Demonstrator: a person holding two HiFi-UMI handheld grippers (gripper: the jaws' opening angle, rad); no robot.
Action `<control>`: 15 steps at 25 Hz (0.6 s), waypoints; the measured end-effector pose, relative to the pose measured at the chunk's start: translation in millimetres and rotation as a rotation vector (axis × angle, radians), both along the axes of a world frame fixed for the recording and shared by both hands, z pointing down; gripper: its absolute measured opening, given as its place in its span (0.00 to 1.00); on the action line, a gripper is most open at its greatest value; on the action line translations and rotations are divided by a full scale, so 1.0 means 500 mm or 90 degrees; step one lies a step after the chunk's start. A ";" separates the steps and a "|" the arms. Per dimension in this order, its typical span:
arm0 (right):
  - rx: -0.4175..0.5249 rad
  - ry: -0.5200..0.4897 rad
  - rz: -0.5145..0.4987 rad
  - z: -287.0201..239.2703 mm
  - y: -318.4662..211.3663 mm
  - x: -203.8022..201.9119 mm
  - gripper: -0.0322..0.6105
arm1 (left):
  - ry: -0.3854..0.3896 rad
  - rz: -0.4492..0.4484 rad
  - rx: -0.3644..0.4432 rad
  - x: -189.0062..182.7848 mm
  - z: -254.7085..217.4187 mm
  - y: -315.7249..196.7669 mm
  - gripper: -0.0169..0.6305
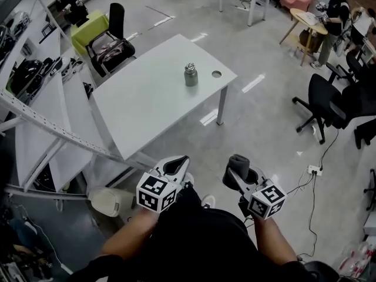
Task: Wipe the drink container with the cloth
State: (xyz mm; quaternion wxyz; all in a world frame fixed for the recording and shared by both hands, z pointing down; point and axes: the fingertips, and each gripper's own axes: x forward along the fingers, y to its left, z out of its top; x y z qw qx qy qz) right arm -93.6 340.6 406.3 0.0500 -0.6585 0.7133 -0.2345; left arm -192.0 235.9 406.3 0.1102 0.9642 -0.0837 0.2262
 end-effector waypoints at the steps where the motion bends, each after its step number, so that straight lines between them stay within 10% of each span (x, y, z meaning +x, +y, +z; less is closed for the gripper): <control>1: -0.005 0.003 -0.001 0.004 -0.001 0.007 0.22 | 0.003 0.002 0.001 0.012 0.002 -0.003 0.05; 15: -0.044 0.011 -0.023 0.029 -0.161 0.115 0.22 | 0.016 -0.014 -0.021 0.147 0.024 -0.167 0.05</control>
